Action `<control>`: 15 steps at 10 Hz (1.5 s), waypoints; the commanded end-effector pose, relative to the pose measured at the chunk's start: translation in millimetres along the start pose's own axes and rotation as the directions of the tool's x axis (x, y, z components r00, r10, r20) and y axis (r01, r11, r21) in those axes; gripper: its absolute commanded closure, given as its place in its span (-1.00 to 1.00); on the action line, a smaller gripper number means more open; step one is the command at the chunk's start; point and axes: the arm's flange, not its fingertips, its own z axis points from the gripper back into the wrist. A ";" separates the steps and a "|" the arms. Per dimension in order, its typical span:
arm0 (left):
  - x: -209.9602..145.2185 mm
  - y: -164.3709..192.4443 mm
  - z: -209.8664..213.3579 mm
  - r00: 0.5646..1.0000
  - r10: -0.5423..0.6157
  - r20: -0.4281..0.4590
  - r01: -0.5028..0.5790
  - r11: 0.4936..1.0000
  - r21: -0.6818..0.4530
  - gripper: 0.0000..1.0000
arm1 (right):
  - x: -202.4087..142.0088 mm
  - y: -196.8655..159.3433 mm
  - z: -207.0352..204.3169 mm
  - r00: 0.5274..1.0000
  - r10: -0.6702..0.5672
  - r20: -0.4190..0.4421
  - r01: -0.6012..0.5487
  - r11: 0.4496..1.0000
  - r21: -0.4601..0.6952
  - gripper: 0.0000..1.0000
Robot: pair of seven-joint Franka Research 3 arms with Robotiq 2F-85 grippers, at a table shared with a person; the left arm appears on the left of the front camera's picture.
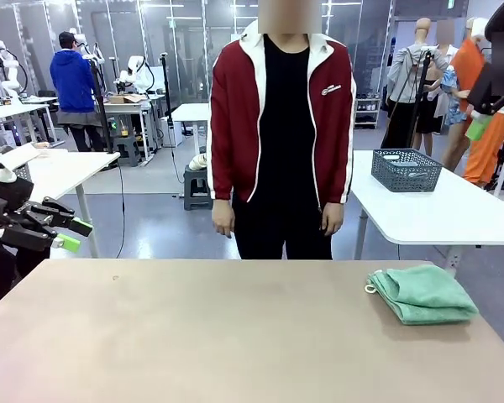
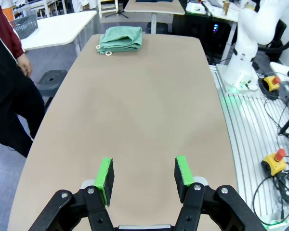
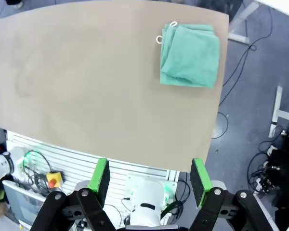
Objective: Fold the towels and place them in the basket.
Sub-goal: Stack the folded Towel with hook on the right side of the table.
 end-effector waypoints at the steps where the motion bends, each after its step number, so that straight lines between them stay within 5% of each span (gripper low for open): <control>1: 1.4 -0.1 0.4 1.000 -0.009 0.017 0.009 1.000 0.008 -0.30 | -3.7 12.1 -3.5 1.000 -0.004 0.010 0.004 0.998 -0.061 -0.68; 15: 1.4 -0.1 0.4 1.000 -0.009 0.017 0.009 1.000 0.008 -0.30 | -4.0 6.2 6.0 1.000 0.005 0.011 -0.005 1.000 -0.020 -0.68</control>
